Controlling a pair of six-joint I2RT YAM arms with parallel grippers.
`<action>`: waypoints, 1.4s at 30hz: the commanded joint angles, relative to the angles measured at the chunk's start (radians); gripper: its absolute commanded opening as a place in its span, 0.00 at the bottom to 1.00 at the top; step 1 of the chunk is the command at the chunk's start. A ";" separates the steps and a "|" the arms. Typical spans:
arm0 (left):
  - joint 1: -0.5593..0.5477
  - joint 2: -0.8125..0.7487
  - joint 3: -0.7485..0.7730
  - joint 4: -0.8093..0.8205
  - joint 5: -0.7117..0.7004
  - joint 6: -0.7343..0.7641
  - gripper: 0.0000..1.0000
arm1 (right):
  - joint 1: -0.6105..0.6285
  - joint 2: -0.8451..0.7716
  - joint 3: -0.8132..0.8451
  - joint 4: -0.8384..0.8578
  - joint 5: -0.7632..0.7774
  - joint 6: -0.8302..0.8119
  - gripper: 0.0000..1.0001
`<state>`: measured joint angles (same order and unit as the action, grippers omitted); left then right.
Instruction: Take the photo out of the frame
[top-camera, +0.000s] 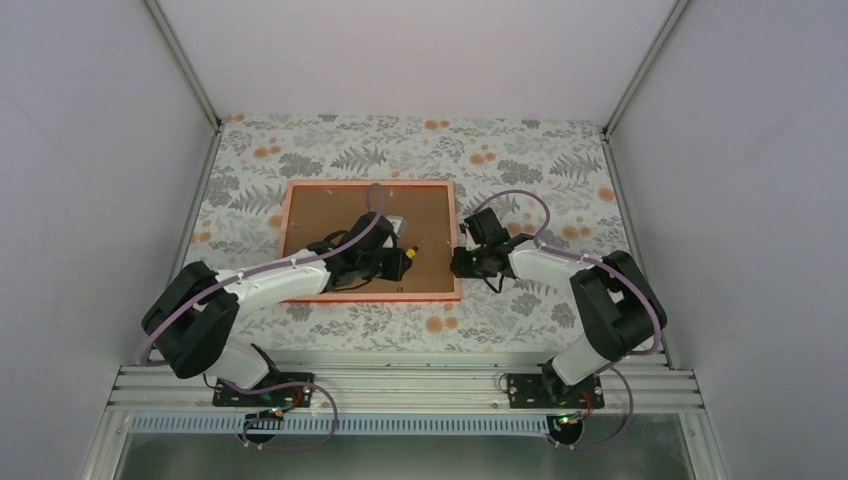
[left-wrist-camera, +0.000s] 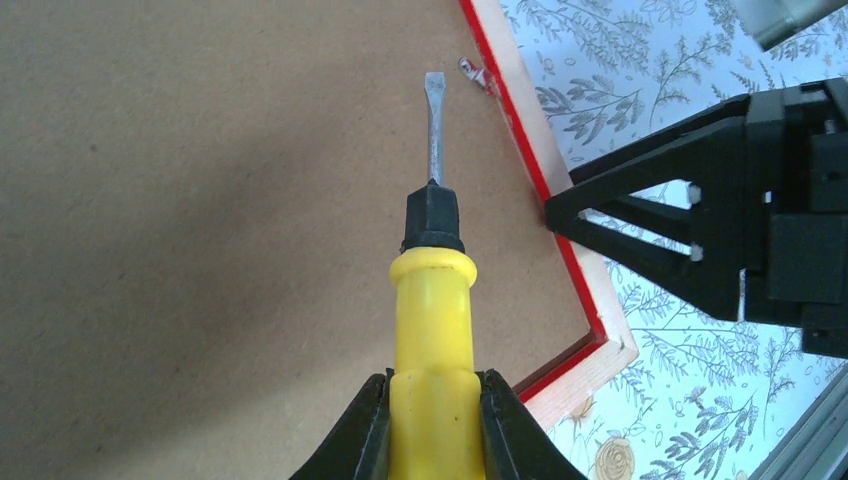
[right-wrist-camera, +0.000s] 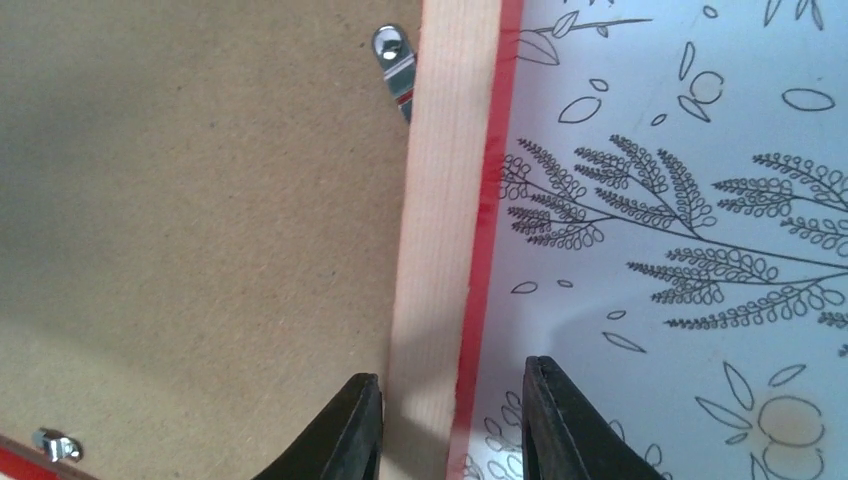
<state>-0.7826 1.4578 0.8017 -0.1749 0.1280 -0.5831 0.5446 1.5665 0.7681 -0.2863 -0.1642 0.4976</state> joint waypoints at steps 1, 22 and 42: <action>-0.005 0.051 0.059 0.042 0.031 0.032 0.02 | -0.022 0.034 0.023 0.044 -0.018 -0.036 0.27; -0.009 0.289 0.227 0.035 0.076 0.109 0.02 | -0.030 0.058 0.017 0.069 -0.022 -0.074 0.14; -0.016 0.358 0.293 -0.065 0.050 0.203 0.02 | -0.030 0.054 0.023 0.056 -0.018 -0.094 0.13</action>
<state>-0.7849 1.8034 1.0588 -0.1791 0.1867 -0.4423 0.5209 1.6112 0.7773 -0.2253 -0.1925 0.4484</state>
